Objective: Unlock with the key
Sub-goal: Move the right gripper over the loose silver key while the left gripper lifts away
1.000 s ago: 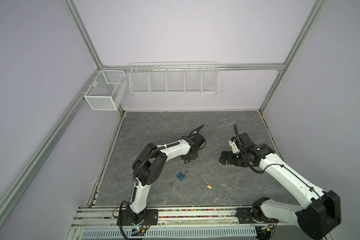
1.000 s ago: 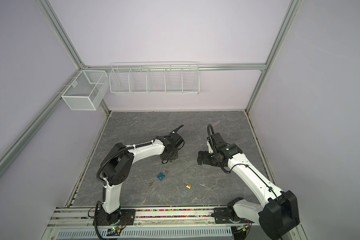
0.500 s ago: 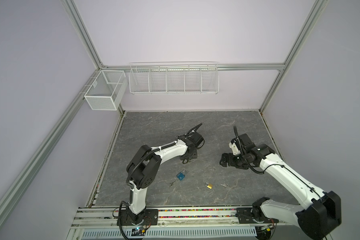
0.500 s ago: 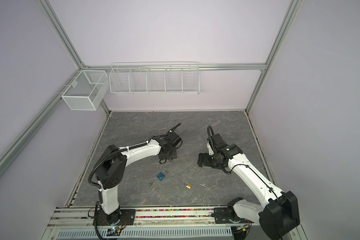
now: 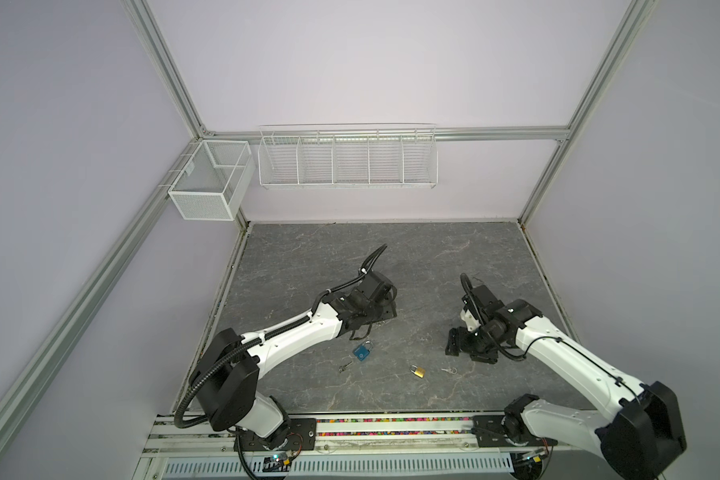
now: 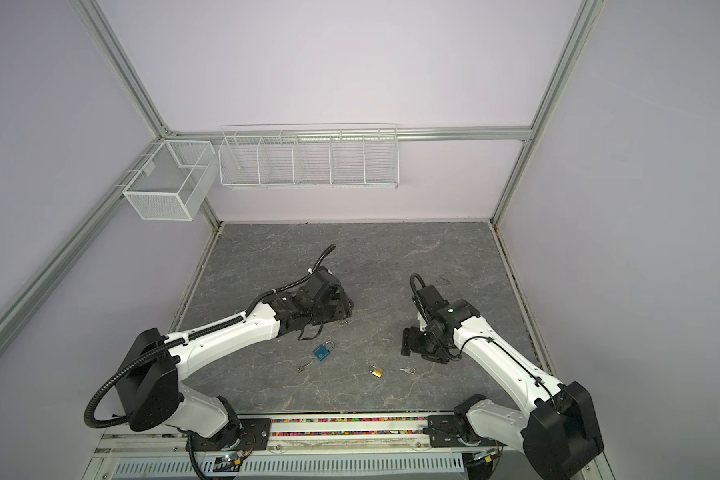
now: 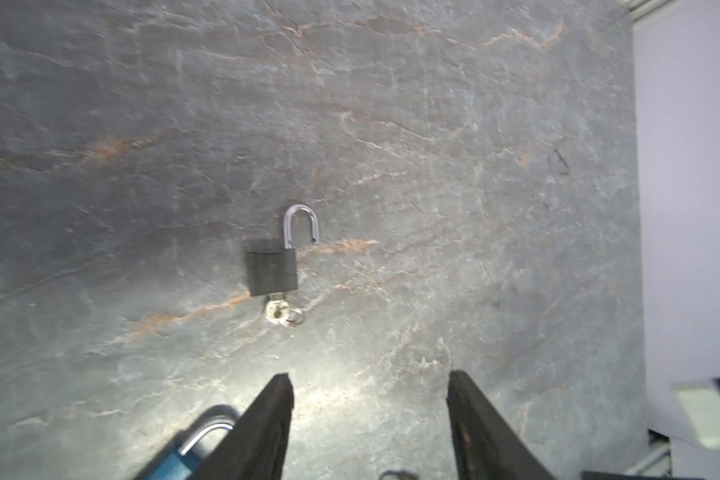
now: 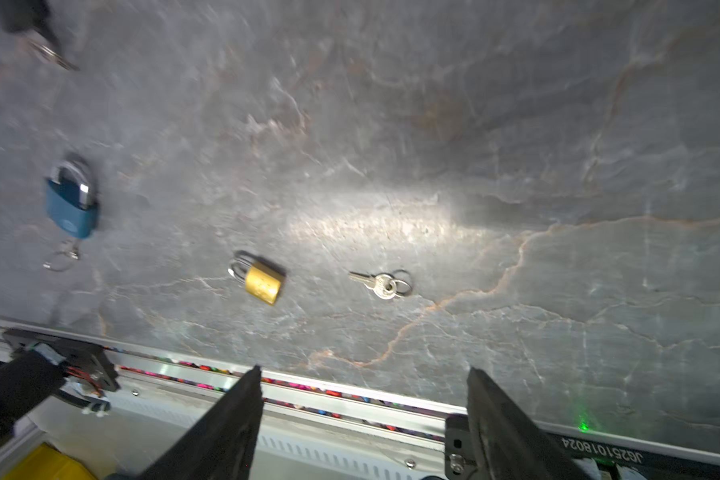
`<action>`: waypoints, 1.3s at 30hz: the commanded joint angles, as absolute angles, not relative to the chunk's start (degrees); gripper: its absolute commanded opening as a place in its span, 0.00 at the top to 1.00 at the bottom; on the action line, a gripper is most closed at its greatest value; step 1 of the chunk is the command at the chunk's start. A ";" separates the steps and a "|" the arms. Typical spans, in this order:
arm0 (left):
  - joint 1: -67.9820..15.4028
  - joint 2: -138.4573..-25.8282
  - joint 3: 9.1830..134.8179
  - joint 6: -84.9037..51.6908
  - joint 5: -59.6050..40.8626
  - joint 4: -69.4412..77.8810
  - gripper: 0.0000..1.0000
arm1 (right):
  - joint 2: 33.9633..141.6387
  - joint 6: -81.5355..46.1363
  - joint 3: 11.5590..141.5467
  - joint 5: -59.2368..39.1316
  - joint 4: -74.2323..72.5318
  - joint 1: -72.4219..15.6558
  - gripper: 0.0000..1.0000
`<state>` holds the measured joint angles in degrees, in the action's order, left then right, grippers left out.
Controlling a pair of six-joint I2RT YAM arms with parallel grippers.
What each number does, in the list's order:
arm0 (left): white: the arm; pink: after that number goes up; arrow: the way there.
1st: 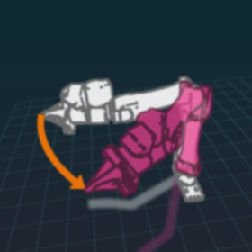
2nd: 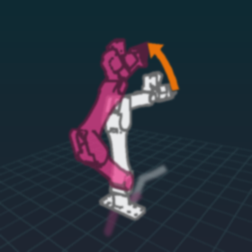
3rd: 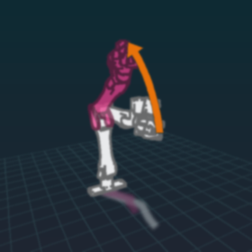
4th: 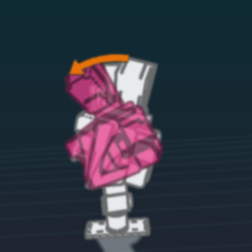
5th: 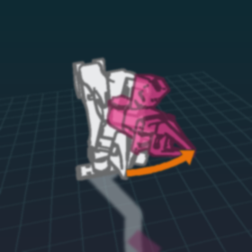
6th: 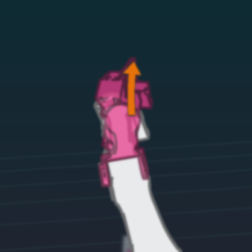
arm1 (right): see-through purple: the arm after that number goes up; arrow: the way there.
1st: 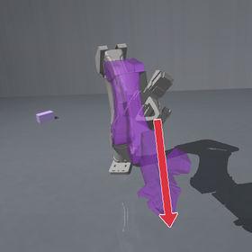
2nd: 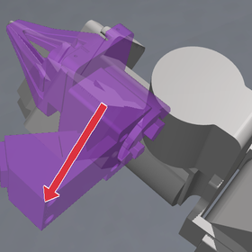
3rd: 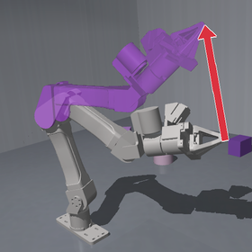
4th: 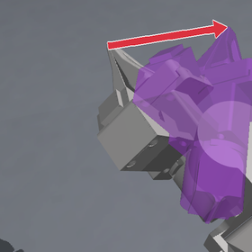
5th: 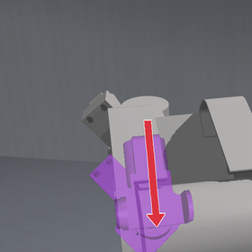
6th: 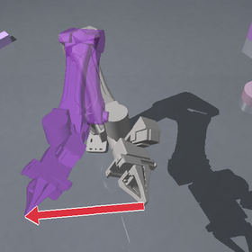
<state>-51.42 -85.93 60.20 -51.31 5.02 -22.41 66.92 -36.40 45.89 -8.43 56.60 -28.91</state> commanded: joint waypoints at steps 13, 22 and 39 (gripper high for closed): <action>-53.36 -78.76 51.21 -55.46 2.72 -7.10 0.43 | 73.73 -41.77 39.00 -6.83 46.75 -33.54 0.46; -53.35 -77.19 49.71 -55.46 3.25 -6.17 0.43 | 75.94 -46.37 37.75 -8.00 42.55 -34.63 0.48; -53.33 -72.50 46.82 -55.36 5.87 -5.40 0.43 | 80.20 -48.41 43.29 -5.99 40.43 -40.43 0.47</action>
